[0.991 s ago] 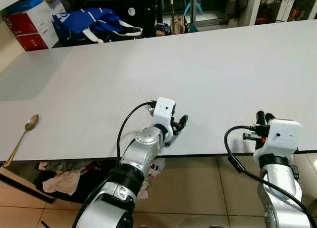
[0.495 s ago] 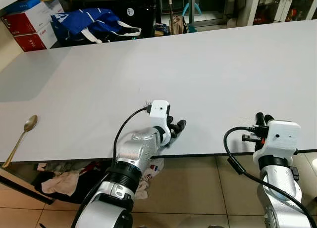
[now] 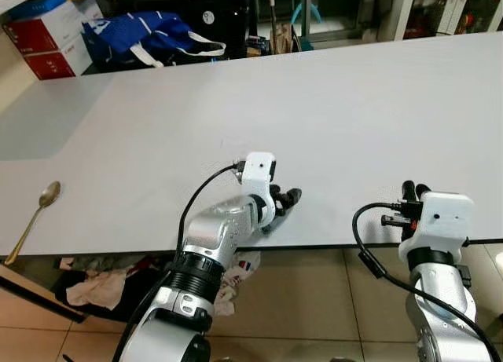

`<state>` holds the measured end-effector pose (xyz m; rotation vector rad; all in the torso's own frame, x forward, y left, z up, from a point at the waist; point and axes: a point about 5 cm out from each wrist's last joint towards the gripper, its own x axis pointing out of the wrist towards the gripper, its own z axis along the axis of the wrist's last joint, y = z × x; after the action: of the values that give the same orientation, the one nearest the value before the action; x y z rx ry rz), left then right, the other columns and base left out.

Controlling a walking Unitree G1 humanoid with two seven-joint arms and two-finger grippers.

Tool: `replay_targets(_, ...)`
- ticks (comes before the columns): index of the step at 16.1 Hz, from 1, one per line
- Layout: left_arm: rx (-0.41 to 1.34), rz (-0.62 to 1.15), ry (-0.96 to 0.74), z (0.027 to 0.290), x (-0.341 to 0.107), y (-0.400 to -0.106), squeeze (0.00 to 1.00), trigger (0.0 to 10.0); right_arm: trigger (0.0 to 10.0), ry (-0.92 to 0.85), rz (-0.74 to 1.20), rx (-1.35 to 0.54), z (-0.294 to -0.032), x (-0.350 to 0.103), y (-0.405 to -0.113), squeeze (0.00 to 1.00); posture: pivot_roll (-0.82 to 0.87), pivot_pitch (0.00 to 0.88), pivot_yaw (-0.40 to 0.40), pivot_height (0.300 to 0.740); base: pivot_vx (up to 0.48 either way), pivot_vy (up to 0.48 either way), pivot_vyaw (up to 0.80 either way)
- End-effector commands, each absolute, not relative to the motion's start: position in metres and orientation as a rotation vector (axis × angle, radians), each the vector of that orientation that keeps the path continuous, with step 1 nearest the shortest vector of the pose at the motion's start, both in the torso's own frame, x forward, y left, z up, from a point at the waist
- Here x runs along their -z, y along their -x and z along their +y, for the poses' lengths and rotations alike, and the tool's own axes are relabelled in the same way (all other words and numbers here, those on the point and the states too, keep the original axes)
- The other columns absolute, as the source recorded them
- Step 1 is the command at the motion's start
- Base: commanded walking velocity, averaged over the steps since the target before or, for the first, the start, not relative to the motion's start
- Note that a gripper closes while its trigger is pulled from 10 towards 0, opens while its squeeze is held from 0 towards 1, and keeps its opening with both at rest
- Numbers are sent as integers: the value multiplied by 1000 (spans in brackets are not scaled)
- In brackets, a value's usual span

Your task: Setting the table

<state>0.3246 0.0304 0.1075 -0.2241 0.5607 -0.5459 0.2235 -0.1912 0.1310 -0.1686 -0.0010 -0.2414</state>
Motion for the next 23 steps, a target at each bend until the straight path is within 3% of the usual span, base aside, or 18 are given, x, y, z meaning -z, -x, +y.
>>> replay_targets(1,539,575,212,36,-106,-323,0,10000,10000,164,-10,230,-187,-134,-224,0,-147,0,129,740,0,0,0)
replay_targets(6,494,602,174,50,-103,-322,0,10000,10000,165,-4,222,-186,-133,-225,0,-137,0,120,740,0,0,0)
replay_targets(9,494,513,81,53,-98,-321,0,10000,10000,175,-1,227,-187,-131,-225,0,-136,0,119,740,0,0,0)
replay_targets(13,494,584,96,51,-86,-314,0,10000,10000,176,-1,224,-186,-131,-225,0,-139,0,117,740,0,0,0)
replay_targets(23,383,626,21,98,-75,-317,0,10000,10000,174,9,221,-186,-129,-226,0,-121,0,113,740,0,0,0)
